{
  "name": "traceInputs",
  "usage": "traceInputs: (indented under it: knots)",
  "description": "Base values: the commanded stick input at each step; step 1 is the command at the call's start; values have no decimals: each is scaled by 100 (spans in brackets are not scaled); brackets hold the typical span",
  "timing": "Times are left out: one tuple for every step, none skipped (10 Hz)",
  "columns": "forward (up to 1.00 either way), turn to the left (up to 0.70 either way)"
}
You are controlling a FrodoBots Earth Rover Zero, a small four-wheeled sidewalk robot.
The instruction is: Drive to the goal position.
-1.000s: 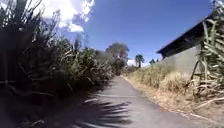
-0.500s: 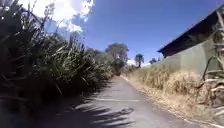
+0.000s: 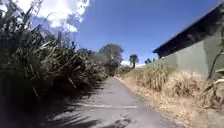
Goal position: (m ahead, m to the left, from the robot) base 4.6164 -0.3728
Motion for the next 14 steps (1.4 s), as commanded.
traceInputs:
  knots:
    - [85,0]
    - [85,0]
    - [85,0]
    - [85,0]
    - [85,0]
    - [85,0]
    - [85,0]
    - [85,0]
    - [85,0]
    - [85,0]
    - [85,-2]
    - [85,-10]
    - [85,-17]
    - [85,0]
